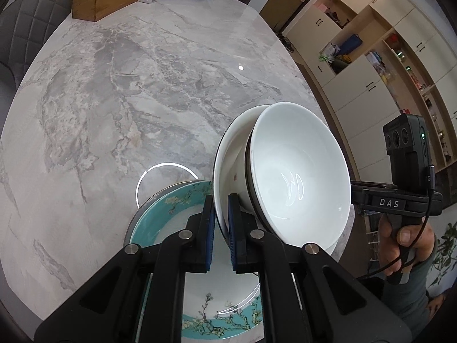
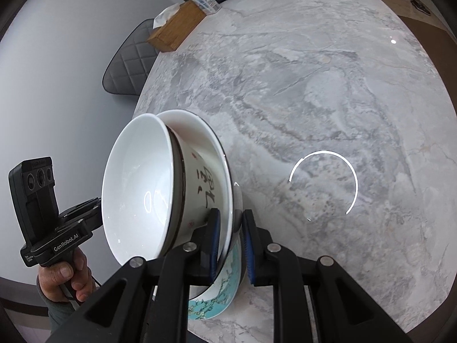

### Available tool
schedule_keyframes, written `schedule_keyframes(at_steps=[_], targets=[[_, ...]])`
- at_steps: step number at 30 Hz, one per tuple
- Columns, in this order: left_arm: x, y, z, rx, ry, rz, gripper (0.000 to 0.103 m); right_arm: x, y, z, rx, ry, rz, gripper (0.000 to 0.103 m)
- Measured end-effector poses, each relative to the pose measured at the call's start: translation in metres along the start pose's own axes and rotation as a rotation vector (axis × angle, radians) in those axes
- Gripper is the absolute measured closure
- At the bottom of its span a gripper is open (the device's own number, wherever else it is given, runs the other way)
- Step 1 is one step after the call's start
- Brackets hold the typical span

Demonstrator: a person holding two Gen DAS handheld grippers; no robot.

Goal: Organize plates and bowls
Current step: 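Carry the stack over the teal floral plate and lower it on top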

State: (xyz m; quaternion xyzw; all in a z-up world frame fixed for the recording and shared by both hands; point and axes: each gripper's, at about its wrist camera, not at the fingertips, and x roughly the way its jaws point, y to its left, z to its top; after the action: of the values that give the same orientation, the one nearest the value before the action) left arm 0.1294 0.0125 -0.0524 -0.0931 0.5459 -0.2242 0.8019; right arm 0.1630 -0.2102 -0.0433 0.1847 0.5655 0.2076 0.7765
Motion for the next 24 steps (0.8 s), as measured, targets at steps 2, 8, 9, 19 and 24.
schedule_keyframes(at_steps=[2, 8, 9, 19, 24], targets=[[-0.004, 0.008, -0.009, -0.016, -0.001, -0.002, 0.098, 0.006, 0.006, -0.005, -0.001, 0.014, -0.001, 0.085], [-0.011, 0.023, -0.031, -0.041, -0.009, 0.011, 0.098, 0.024, 0.017, -0.019, -0.017, 0.044, 0.007, 0.085], [-0.012, 0.025, -0.034, -0.045, -0.008, 0.013, 0.098, 0.027, 0.018, -0.021, -0.019, 0.049, 0.008, 0.085], [-0.014, 0.045, -0.064, -0.078, -0.005, 0.008, 0.098, 0.048, 0.028, -0.044, -0.037, 0.086, 0.009, 0.085], [-0.011, 0.048, -0.076, -0.081, -0.004, 0.003, 0.098, 0.052, 0.028, -0.053, -0.035, 0.089, 0.003, 0.085]])
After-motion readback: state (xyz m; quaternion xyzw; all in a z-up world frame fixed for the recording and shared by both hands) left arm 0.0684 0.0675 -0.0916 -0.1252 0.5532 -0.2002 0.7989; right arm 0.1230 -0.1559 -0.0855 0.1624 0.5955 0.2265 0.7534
